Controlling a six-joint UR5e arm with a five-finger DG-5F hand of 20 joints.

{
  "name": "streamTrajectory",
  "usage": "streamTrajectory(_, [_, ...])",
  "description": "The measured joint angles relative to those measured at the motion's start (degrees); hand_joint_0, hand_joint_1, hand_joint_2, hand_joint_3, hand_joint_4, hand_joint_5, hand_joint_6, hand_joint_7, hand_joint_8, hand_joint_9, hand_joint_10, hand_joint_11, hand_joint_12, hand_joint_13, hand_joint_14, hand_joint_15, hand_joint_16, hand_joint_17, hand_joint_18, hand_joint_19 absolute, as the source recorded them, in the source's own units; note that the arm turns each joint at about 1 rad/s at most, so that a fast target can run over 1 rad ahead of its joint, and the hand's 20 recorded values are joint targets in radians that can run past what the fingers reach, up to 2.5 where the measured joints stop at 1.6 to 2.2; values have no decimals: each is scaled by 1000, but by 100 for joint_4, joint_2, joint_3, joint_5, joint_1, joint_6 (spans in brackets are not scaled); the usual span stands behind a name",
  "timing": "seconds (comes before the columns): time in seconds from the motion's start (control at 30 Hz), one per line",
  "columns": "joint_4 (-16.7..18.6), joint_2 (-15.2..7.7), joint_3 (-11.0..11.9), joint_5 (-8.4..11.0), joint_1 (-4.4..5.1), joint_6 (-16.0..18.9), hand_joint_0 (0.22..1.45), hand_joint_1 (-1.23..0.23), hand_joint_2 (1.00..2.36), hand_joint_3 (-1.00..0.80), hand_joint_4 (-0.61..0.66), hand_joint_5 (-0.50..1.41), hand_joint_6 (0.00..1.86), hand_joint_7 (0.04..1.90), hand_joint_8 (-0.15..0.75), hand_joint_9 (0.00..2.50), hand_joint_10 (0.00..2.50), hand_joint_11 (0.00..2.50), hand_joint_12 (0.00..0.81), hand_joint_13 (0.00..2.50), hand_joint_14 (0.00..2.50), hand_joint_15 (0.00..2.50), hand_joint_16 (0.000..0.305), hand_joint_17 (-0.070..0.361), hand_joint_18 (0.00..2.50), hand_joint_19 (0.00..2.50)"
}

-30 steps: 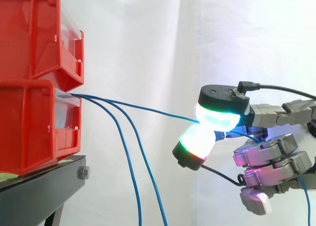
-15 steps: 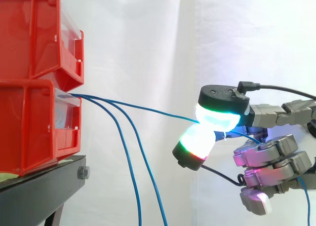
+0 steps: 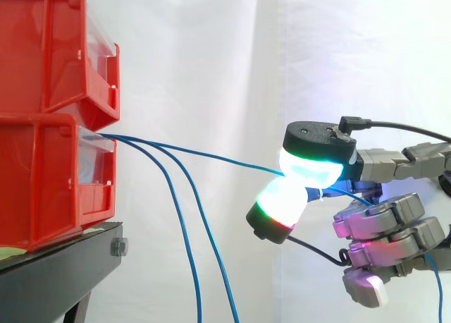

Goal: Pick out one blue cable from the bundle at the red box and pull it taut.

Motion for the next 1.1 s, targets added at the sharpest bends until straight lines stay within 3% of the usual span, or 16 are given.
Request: streamTrajectory(1.1, [0, 0, 1, 0, 3, 0, 732, -753, 1018, -227, -141, -194, 933, 1034, 221, 1175, 1313, 1430, 266, 1221, 1439, 1213, 39, 87, 940, 1156])
